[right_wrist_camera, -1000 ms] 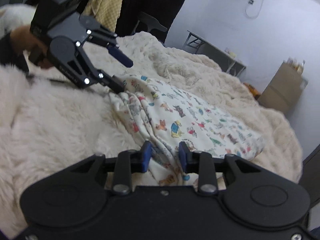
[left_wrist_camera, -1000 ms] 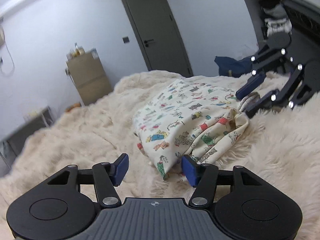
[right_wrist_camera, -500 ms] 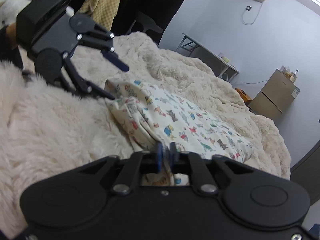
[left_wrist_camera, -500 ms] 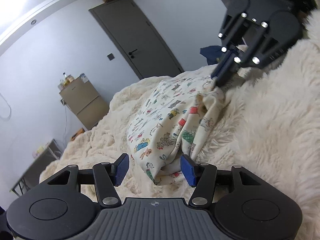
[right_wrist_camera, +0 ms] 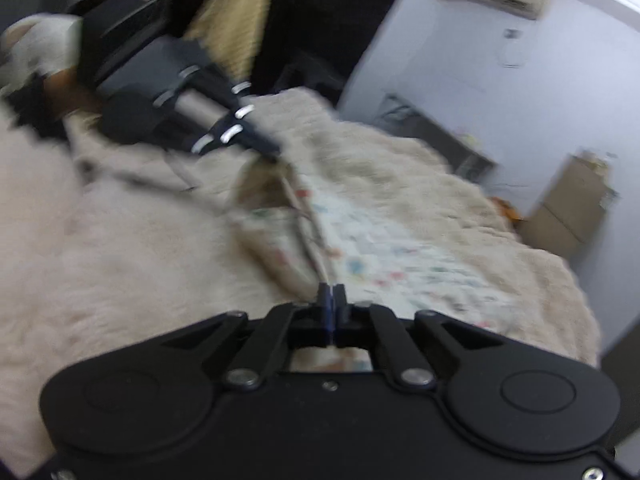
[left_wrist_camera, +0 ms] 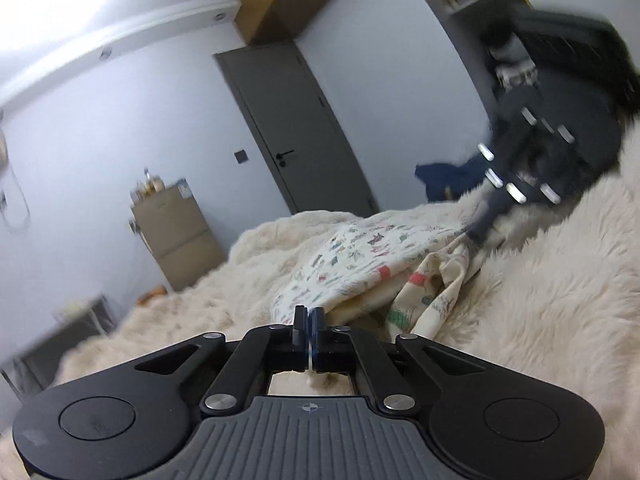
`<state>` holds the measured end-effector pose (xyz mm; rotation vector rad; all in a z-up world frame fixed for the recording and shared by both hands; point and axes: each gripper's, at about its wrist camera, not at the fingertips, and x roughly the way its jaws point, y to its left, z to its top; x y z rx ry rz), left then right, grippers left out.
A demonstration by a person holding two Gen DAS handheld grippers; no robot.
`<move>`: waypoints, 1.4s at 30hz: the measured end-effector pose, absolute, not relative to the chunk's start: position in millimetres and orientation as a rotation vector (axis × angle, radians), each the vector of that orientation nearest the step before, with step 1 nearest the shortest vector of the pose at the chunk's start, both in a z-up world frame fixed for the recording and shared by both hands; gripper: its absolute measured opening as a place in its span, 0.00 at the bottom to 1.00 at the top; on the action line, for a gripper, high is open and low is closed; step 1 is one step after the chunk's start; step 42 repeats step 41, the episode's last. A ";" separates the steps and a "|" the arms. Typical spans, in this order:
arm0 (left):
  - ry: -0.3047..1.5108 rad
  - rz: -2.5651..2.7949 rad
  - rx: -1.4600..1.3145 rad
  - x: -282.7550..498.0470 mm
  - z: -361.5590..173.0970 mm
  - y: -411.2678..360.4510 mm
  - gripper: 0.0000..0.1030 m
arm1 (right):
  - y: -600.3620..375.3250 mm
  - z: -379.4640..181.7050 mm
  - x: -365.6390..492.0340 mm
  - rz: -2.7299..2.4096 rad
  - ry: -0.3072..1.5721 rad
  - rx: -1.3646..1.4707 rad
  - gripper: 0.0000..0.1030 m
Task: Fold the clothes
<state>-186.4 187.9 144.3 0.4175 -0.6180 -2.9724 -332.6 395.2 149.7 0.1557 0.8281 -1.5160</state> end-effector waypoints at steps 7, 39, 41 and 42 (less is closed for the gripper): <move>-0.239 -2.979 0.251 -178.5 181.3 170.1 0.66 | 405.2 181.7 -371.5 -1.620 0.603 0.287 0.20; 0.062 -2.773 0.593 -274.6 132.9 217.1 0.91 | 398.1 138.0 -415.2 -1.895 0.436 0.614 0.55; 0.071 -2.774 0.596 -274.8 132.7 216.1 0.91 | 397.7 137.8 -414.3 -1.897 0.439 0.612 0.55; 0.071 -2.774 0.596 -274.8 132.7 216.1 0.91 | 397.7 137.8 -414.3 -1.897 0.439 0.612 0.55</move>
